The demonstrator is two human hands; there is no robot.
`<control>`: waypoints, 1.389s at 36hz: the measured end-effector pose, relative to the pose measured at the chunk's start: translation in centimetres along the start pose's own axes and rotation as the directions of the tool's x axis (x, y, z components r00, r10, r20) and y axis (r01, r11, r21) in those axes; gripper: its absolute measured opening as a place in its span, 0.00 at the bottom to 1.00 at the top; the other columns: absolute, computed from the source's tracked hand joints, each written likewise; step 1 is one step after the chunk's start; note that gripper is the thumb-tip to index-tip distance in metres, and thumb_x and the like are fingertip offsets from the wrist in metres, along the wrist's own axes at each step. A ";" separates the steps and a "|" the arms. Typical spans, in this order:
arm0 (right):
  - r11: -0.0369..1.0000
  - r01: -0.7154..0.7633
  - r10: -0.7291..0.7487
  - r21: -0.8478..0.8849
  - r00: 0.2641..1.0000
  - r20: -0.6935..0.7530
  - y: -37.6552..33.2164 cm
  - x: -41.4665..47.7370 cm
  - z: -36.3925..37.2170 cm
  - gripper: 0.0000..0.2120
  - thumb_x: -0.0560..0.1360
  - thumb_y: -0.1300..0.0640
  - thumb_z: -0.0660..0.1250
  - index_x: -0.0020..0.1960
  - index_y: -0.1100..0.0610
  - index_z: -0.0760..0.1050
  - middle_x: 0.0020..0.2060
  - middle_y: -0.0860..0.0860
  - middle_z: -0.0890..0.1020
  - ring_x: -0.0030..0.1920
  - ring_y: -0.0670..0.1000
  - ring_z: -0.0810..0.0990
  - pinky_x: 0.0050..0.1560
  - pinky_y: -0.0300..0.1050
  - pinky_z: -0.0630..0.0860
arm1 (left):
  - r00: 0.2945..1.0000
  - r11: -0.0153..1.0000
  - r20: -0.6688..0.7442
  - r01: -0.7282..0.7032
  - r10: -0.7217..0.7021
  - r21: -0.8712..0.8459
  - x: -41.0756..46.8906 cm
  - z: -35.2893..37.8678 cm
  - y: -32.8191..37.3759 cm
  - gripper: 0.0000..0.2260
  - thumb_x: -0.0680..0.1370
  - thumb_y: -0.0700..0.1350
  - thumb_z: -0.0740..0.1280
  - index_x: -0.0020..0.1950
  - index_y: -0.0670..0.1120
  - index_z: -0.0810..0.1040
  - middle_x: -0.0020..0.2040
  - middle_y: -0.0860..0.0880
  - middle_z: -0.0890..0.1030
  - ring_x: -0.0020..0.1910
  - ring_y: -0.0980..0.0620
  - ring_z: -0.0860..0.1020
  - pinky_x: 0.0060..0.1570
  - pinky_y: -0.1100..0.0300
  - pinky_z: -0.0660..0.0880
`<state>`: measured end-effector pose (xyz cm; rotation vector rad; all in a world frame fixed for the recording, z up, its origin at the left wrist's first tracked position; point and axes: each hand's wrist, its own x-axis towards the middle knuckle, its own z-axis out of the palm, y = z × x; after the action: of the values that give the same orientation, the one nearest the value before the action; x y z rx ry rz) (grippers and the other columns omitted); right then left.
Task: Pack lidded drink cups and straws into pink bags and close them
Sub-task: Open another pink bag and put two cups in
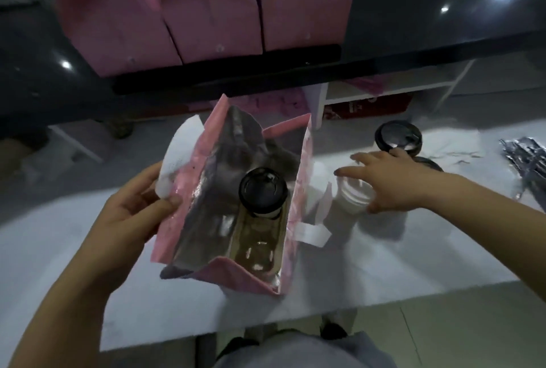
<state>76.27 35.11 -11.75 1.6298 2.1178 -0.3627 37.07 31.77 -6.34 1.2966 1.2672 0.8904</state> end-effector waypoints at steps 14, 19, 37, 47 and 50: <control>0.974 0.224 -0.219 0.016 0.965 -0.147 1.8 -1.6 -6.7 0.42 0.58 0.28 0.58 0.71 0.30 0.53 0.62 0.41 0.71 0.54 0.48 0.72 0.46 0.45 0.67 | 0.966 0.999 -0.254 0.049 -0.049 -0.009 -1.0 2.5 1.6 0.16 0.75 0.49 0.69 0.62 0.53 0.82 0.55 0.50 0.86 0.50 0.47 0.85 0.40 0.57 0.83; 0.970 0.225 -0.160 0.086 0.868 -0.469 -0.3 -5.5 -12.2 0.40 0.58 0.28 0.61 0.69 0.34 0.63 0.59 0.47 0.75 0.54 0.55 0.74 0.54 0.59 0.76 | 0.971 0.999 -0.237 0.023 -0.033 -0.046 -1.1 2.6 1.2 0.13 0.73 0.50 0.71 0.57 0.58 0.84 0.53 0.51 0.86 0.49 0.49 0.86 0.39 0.58 0.82; 0.917 0.237 -0.212 0.320 0.971 -0.111 -17.7 -1.9 -13.5 0.35 0.64 0.41 0.76 0.66 0.30 0.64 0.57 0.39 0.70 0.50 0.43 0.77 0.47 0.44 0.78 | 0.984 0.962 -0.160 0.037 -0.083 -0.270 0.7 -0.9 -2.3 0.14 0.78 0.44 0.71 0.62 0.57 0.80 0.54 0.46 0.83 0.50 0.50 0.84 0.43 0.54 0.84; 0.983 0.159 -0.150 0.088 0.984 -0.100 -20.5 0.3 -7.4 0.30 0.74 0.50 0.69 0.72 0.34 0.64 0.62 0.45 0.74 0.54 0.49 0.72 0.50 0.44 0.72 | 0.999 0.957 0.043 -0.009 0.023 -0.289 1.5 -3.2 -2.8 0.14 0.78 0.42 0.71 0.58 0.60 0.81 0.55 0.38 0.80 0.51 0.43 0.83 0.47 0.45 0.84; 0.980 0.134 -0.126 0.145 0.990 -0.066 -20.4 0.5 -6.5 0.31 0.73 0.52 0.70 0.73 0.37 0.65 0.64 0.47 0.74 0.55 0.50 0.72 0.54 0.46 0.73 | 0.995 0.960 0.092 -0.022 0.049 -0.278 1.7 -3.6 -2.8 0.15 0.78 0.41 0.71 0.57 0.62 0.81 0.54 0.38 0.80 0.50 0.43 0.83 0.44 0.44 0.84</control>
<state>55.39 33.05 -7.54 1.6032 2.2954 -0.5346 33.39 33.72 -8.76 1.1288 1.0050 0.9791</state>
